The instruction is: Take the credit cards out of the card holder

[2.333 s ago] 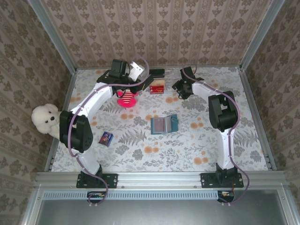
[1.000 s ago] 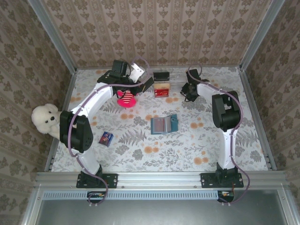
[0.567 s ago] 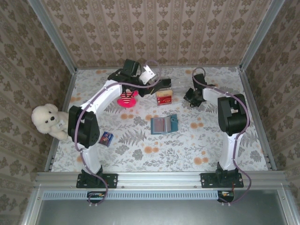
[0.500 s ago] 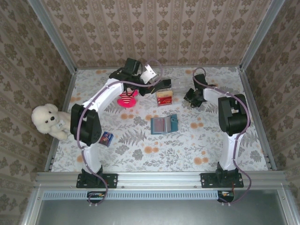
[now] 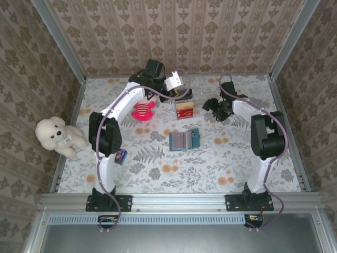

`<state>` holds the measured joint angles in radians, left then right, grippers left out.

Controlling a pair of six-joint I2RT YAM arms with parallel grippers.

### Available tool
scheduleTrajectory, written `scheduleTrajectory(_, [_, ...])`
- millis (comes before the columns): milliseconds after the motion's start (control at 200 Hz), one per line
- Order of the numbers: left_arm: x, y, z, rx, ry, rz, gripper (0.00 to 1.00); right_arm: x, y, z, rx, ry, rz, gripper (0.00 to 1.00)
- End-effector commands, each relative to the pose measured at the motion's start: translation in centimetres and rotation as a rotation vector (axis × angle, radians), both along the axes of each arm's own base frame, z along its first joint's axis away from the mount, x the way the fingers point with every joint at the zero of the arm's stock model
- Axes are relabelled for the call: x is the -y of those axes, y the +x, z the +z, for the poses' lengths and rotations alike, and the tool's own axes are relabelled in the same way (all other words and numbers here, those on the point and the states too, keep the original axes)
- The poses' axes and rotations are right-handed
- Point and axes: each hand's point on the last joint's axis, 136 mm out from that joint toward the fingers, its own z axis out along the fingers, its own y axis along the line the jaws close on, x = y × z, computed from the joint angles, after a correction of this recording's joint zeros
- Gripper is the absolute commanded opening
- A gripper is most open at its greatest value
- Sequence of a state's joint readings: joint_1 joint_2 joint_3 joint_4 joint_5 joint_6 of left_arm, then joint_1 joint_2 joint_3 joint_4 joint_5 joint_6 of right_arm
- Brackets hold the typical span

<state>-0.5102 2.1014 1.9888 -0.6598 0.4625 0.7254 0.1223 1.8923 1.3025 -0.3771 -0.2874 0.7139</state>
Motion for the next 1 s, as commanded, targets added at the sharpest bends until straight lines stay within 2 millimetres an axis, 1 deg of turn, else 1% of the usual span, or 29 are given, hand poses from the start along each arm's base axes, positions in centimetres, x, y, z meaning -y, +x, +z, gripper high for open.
scheduleTrajectory(0, [0.6, 0.2, -0.8, 0.024, 0.038, -0.082, 0.00, -0.5, -2.2, 2.2, 0.020, 0.034, 0.049, 0.81])
scheduleTrajectory(85, [1.2, 0.9, -0.9, 0.049, 0.046, -0.095, 0.00, -0.5, -3.1, 3.2, 0.033, 0.028, 0.072, 0.86])
scheduleTrajectory(165, [1.3, 1.8, -1.4, 0.069, 0.065, -0.086, 0.00, -0.4, -3.6, 3.8, 0.038, 0.026, 0.081, 0.87])
scheduleTrajectory(415, [1.3, 3.1, -3.0, 0.087, 0.094, -0.078, 0.00, -0.5, -4.0, 5.0, 0.060, 0.036, 0.079, 0.90])
scheduleTrajectory(730, [1.2, 3.6, -4.3, 0.096, 0.132, -0.091, 0.00, -0.6, -4.3, 5.4, 0.065, 0.056, 0.071, 0.91])
scheduleTrajectory(940, [1.3, 4.2, -4.8, 0.117, 0.156, -0.085, 0.00, -0.1, -4.4, 5.4, 0.054, 0.044, 0.062, 0.90])
scheduleTrajectory(995, [1.2, 4.3, -4.9, 0.116, 0.162, -0.082, 0.03, -0.1, -4.5, 5.4, 0.053, 0.046, 0.059, 0.90])
